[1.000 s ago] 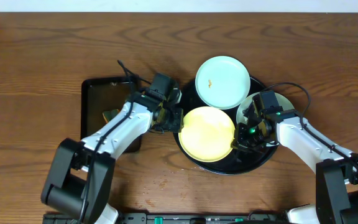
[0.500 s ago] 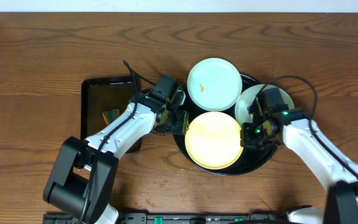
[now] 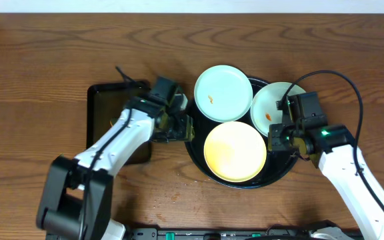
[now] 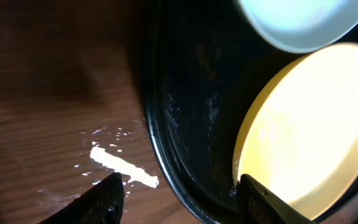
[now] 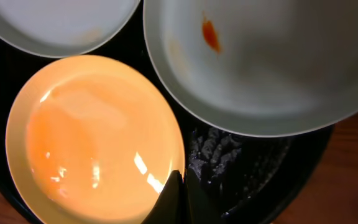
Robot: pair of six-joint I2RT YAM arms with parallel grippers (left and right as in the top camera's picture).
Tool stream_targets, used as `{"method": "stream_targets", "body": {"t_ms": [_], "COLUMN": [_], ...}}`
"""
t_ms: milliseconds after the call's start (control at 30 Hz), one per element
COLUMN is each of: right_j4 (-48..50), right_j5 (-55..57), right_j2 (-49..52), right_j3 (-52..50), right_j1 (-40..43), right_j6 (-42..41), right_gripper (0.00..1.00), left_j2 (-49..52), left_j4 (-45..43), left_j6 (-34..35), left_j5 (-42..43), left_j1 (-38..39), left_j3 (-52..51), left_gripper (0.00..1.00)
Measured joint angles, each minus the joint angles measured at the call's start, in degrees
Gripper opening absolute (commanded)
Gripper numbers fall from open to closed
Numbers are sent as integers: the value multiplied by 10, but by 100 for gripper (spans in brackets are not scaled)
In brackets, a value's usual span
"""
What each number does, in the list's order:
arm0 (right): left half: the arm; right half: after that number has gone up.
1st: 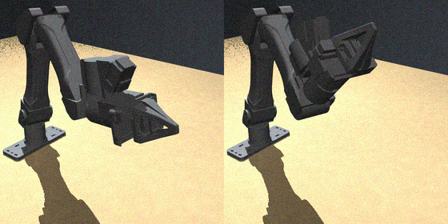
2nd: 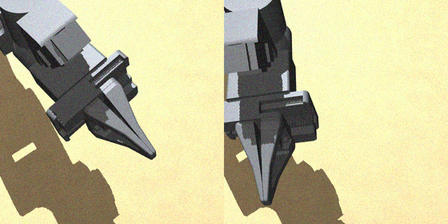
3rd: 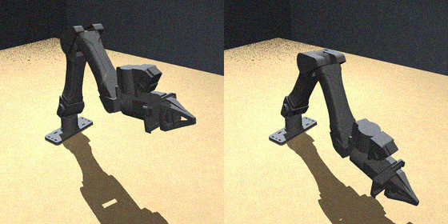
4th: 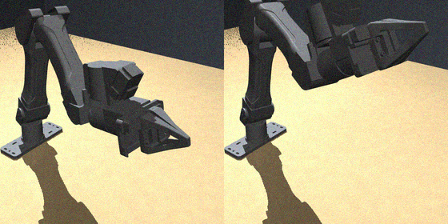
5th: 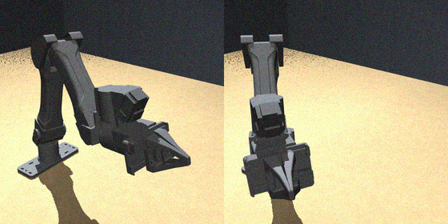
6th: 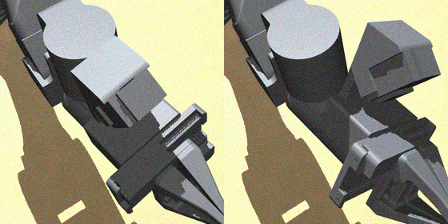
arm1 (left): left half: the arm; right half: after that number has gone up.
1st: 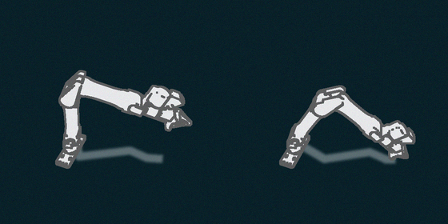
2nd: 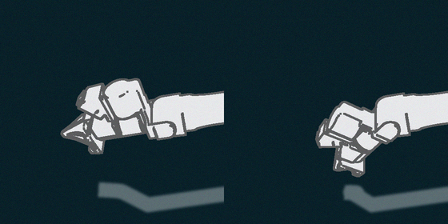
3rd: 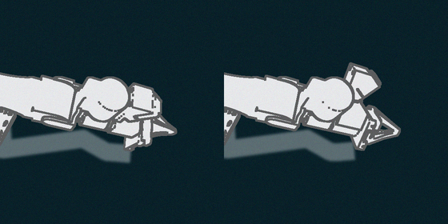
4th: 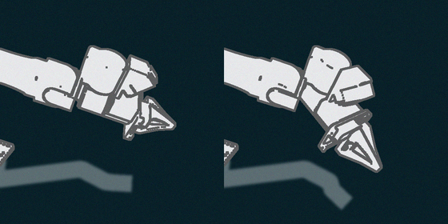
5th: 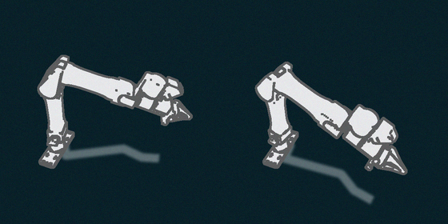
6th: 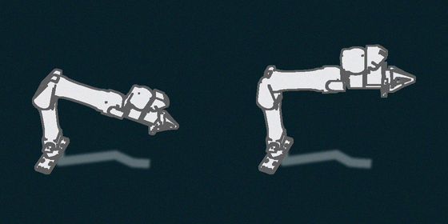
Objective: Clean dirty plates on tray and stack at the side
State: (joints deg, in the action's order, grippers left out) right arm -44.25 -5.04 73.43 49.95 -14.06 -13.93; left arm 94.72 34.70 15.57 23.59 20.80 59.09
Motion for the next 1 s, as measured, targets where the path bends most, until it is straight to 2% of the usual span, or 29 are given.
{"method": "stream_targets", "body": {"t_ms": [67, 167, 200, 367, 467, 567, 633, 733, 1000], "right_j4": [-9, -25, -28, -18, 3, 27, 40, 55, 60], "right_j5": [-2, -16, -20, -59, -85, -101, -108, -116, -122], "right_j2": [0, 9, 15, 85, 137, 183, 207, 219, 222], "right_j3": [1, 1, 0, -14, -18, -18, -19, -17, -17], "right_j1": [0, 0, 0, 1, 2, 7, 8, 11, 15], "right_j6": [1, 2, 2, 5, 3, 4, 4, -4, -14], "right_gripper": [5, 27, 30, 40, 41, 35, 26, 1, 1], "left_j2": [-7, -8, -8, -8, -8, -8, -8, -8, -8], "left_j4": [0, 0, 0, -4, -5, -4, -3, -2, -1], "left_j6": [0, 0, 0, 0, -1, -2, -4, -4, -4], "left_j5": [1, 1, 1, 0, -3, -6, -9, -11, -13], "left_j1": [-5, -4, -2, 18, 31, 34, 34, 34, 34], "left_j3": [0, 0, 0, 0, 0, 0, 0, 0, 0], "left_gripper": [62, 62, 62, 62, 62, 61, 62, 61, 62]}}
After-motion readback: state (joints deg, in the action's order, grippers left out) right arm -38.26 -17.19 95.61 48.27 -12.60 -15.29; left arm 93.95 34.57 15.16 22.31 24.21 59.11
